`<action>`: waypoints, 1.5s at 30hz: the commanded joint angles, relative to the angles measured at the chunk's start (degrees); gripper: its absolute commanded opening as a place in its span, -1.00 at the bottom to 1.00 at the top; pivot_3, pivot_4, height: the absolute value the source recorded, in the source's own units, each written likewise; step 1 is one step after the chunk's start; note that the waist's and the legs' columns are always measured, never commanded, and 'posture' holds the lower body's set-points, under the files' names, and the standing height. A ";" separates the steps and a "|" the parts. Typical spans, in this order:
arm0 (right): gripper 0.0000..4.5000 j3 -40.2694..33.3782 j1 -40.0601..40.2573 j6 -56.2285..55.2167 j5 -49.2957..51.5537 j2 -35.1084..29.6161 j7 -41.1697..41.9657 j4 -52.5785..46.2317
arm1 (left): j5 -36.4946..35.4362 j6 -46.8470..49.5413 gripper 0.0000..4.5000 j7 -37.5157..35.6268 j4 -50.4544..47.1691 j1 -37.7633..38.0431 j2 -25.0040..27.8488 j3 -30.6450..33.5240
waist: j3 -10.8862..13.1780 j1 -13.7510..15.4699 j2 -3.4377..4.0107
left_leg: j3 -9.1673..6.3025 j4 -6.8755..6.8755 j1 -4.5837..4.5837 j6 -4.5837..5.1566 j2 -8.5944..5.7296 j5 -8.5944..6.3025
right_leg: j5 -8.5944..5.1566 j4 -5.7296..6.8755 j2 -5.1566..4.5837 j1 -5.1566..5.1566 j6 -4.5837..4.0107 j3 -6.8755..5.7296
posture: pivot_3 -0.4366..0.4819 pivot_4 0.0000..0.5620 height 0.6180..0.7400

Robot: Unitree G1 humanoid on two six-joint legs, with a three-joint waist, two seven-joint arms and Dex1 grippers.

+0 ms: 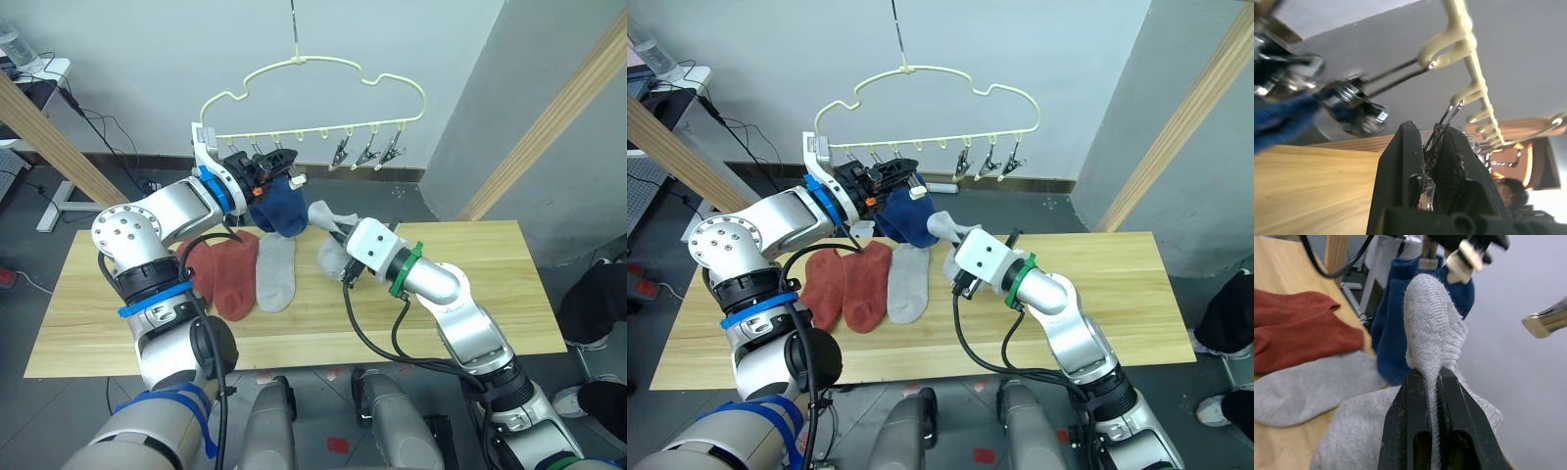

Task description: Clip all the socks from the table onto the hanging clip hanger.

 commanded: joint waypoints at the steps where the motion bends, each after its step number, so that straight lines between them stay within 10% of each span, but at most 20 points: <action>1: -0.99 0.05 -1.37 -0.77 -1.69 0.44 -1.79 -2.35 | -4.32 0.80 -0.89 5.56 2.32 -0.93 0.03 3.88 | 0.00 -0.12 0.00 | 0.00 -0.01 0.00 0.00 0.00 0.00 | 0.00 -0.01 0.00 0.00 0.00 0.00 | -0.25 0.12 1.00; 45: -0.99 3.70 -8.86 -3.55 -2.71 5.72 -1.73 3.69 | -25.93 -8.31 -0.89 15.54 0.05 6.35 5.11 -8.63 | -0.03 -0.33 -0.05 | -0.02 -0.04 -0.02 -0.26 0.00 0.15 | 0.01 -0.02 -0.02 -0.01 -0.01 -0.03 | -0.20 0.08 1.00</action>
